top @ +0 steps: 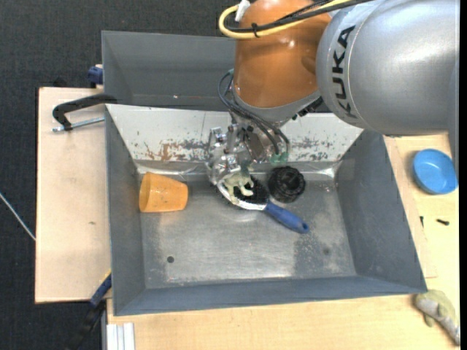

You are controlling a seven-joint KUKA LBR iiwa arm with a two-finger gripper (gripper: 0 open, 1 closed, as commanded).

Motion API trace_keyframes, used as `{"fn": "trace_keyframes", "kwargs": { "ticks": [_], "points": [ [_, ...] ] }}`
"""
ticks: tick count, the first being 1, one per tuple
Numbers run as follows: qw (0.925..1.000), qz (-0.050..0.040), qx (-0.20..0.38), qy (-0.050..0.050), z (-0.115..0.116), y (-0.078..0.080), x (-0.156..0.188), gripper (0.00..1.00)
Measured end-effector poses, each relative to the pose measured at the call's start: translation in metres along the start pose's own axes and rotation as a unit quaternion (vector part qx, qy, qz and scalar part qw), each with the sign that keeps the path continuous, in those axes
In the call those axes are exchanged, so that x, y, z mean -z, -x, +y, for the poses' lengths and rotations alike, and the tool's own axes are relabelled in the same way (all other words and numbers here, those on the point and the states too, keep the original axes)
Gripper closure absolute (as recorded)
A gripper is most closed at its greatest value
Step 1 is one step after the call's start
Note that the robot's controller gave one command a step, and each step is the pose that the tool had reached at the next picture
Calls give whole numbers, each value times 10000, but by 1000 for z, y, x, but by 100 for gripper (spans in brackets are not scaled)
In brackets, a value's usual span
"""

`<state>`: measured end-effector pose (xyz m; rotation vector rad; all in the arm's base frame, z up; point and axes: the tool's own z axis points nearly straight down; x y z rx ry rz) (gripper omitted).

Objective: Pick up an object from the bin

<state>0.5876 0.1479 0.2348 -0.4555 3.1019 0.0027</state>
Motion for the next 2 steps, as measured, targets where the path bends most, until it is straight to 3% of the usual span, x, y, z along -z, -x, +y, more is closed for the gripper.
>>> {"fn": "trace_keyframes", "kwargs": {
  "ticks": [2],
  "points": [
    [10000, 0, 1, 0, 0, 0, 0, 100]
  ]
}}
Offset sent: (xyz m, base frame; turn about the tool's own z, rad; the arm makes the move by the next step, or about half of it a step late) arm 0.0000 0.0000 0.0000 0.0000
